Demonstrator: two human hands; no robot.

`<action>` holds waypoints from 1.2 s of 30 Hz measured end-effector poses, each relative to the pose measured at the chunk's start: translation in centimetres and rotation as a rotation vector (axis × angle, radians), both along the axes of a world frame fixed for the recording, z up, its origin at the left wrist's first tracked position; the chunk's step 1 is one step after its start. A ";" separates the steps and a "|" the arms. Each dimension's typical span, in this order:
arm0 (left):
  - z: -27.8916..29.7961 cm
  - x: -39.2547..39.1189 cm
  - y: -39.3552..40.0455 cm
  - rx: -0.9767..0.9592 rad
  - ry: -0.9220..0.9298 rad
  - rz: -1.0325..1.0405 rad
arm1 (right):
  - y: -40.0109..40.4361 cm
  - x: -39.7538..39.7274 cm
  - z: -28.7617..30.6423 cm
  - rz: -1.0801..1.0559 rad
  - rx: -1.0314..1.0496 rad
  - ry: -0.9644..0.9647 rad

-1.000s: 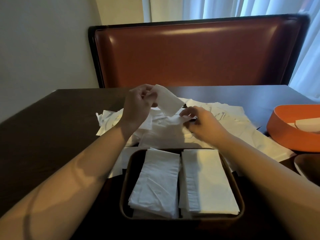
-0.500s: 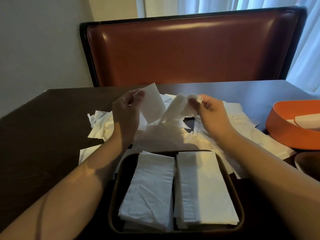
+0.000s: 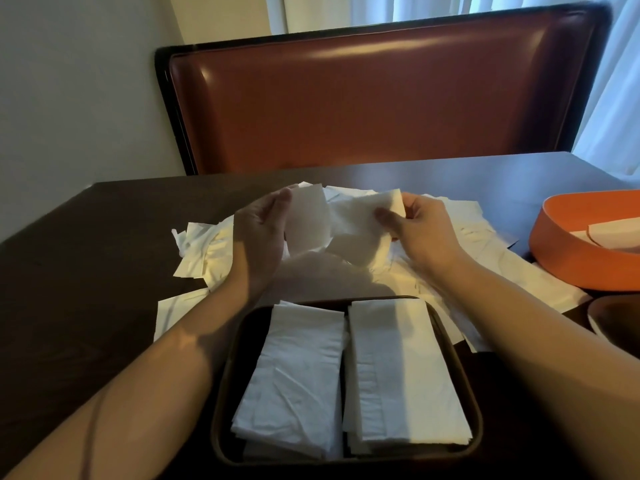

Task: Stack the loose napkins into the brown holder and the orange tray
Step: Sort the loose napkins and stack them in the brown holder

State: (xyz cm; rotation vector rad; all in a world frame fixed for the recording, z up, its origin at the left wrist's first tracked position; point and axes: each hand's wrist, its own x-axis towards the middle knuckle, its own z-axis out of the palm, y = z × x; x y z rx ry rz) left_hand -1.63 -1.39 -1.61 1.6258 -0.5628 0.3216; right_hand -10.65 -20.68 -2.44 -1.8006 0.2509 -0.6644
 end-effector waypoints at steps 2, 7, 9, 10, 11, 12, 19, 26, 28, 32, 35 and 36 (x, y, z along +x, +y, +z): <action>-0.1 0.0 0.2 -0.004 0.016 0.019 | 0.0 -0.1 0.5 -0.012 0.020 -0.049; 0.8 -0.2 0.2 -0.101 0.089 0.105 | 0.2 -1.1 2.2 0.191 0.287 -0.155; 1.0 -0.4 0.3 -0.114 0.087 0.115 | 0.7 -1.7 3.2 0.378 0.480 -0.170; 1.0 -0.4 0.3 -0.110 0.095 0.110 | 0.8 -1.8 3.5 0.445 0.526 -0.166; 1.2 -0.6 0.2 -0.091 0.112 0.091 | 1.0 -1.9 3.7 0.487 0.533 -0.156; 1.3 -0.7 0.1 -0.079 0.122 0.048 | 1.3 -1.9 3.7 0.497 0.517 -0.148; 1.2 -1.9 -0.5 0.166 0.245 -0.300 | 3.3 -0.7 1.9 0.212 0.354 -0.171; 0.8 -2.6 -0.4 0.505 0.037 -0.497 | 4.1 -0.3 1.9 0.117 0.420 -0.221; 0.8 -2.7 -0.1 0.557 -0.091 -0.449 | 4.1 -0.4 2.1 0.099 0.423 -0.191; 2.1 -3.0 1.2 0.439 -0.044 -0.548 | 3.9 -0.6 2.2 0.044 0.373 -0.120; 1.4 -3.4 0.4 0.476 -0.134 -0.548 | 3.5 0.0 1.9 -0.067 0.173 -0.154; 1.8 -3.3 0.3 0.491 -0.077 -0.554 | 3.4 0.1 1.9 -0.097 0.122 -0.174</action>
